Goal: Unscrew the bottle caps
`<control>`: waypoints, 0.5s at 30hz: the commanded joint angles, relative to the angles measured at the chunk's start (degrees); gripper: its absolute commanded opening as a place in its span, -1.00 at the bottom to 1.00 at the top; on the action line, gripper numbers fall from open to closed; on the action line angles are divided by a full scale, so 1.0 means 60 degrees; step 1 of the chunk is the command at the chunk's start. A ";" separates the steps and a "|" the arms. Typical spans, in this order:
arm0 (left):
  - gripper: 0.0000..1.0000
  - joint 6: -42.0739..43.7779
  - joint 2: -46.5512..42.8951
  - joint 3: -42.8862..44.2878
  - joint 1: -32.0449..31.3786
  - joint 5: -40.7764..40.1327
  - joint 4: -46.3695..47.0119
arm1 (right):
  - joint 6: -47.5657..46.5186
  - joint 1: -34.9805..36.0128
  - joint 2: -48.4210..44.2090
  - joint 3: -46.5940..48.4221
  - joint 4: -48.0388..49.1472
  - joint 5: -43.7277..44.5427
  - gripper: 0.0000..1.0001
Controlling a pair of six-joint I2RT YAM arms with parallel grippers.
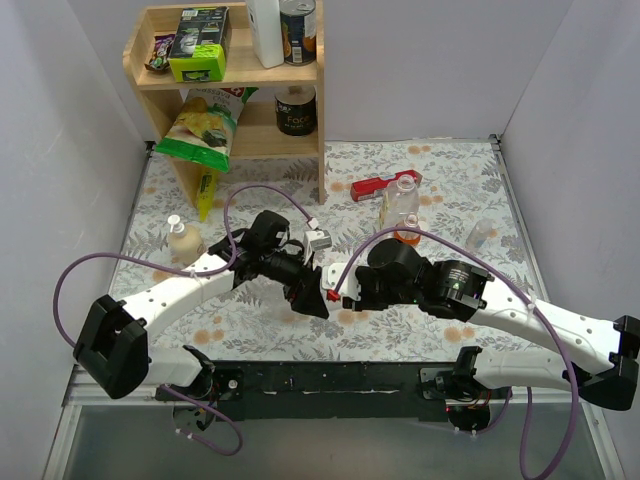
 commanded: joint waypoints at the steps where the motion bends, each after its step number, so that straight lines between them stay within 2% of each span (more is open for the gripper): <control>1: 0.11 0.0312 -0.0188 0.0270 -0.0161 -0.0024 -0.0070 | 0.0000 -0.0039 -0.0263 0.0323 0.0678 0.0529 -0.97; 4: -0.11 0.0108 -0.0437 0.0008 -0.0161 -0.0375 0.0500 | 0.0453 -0.0053 -0.0555 -0.0116 0.1540 0.1393 -0.97; 5: -0.27 -0.0038 -0.0641 -0.0110 -0.0161 -0.0507 0.0966 | 0.0643 -0.0169 -0.0629 -0.0218 0.1790 0.1540 -0.97; 6: -0.32 -0.0141 -0.0730 -0.0212 -0.0161 -0.0929 0.1159 | 0.0979 -0.0287 -0.0717 -0.0350 0.2213 0.1614 -0.86; 7: -0.37 -0.0388 -0.0818 -0.0373 -0.0161 -0.1107 0.1364 | 0.1200 -0.0404 -0.0877 -0.0395 0.2391 0.1614 -0.57; 8: -0.39 -0.0521 -0.0949 -0.0476 -0.0161 -0.1326 0.1772 | 0.1390 -0.0681 -0.0951 -0.0424 0.2552 0.1571 -0.40; 9: -0.39 -0.0653 -0.1037 -0.0550 -0.0161 -0.1691 0.2023 | 0.1798 -0.0828 -0.1010 -0.0424 0.2859 0.1498 -0.03; 11: -0.39 -0.1151 -0.1256 -0.0711 -0.0161 -0.2132 0.2726 | 0.2312 -0.1268 -0.1142 -0.0323 0.3124 0.1453 0.24; 12: -0.40 -0.1384 -0.1359 -0.0740 -0.0161 -0.2540 0.3004 | 0.3098 -0.1414 -0.1186 -0.0119 0.3372 0.1482 0.44; 15: -0.40 -0.2351 -0.1857 -0.0975 -0.0161 -0.3549 0.4322 | 0.4914 -0.1869 -0.1230 0.0219 0.4088 0.1701 0.60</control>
